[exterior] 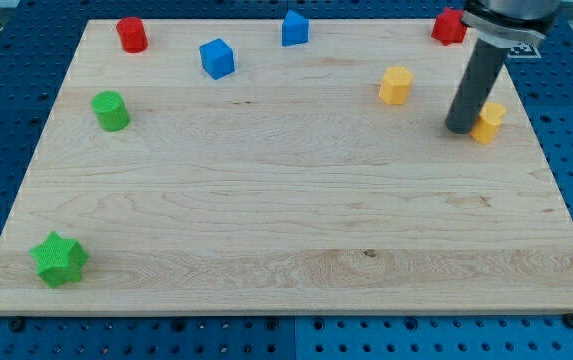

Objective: Move your arm to the yellow hexagon

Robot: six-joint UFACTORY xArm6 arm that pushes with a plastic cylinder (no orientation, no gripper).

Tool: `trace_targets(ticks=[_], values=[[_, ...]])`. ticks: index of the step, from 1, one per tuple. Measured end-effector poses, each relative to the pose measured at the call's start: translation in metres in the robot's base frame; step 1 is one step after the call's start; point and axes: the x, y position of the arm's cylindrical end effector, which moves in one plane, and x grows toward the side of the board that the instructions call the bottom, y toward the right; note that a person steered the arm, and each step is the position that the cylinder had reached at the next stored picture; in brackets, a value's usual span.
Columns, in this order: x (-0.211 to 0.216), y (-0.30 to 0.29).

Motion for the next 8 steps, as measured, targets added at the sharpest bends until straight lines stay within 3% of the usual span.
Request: trace_targets(ticks=[2,4,5,8], values=[[-0.004,0.009],[-0.009,-0.056],[-0.009,-0.062],[-0.023,-0.043]])
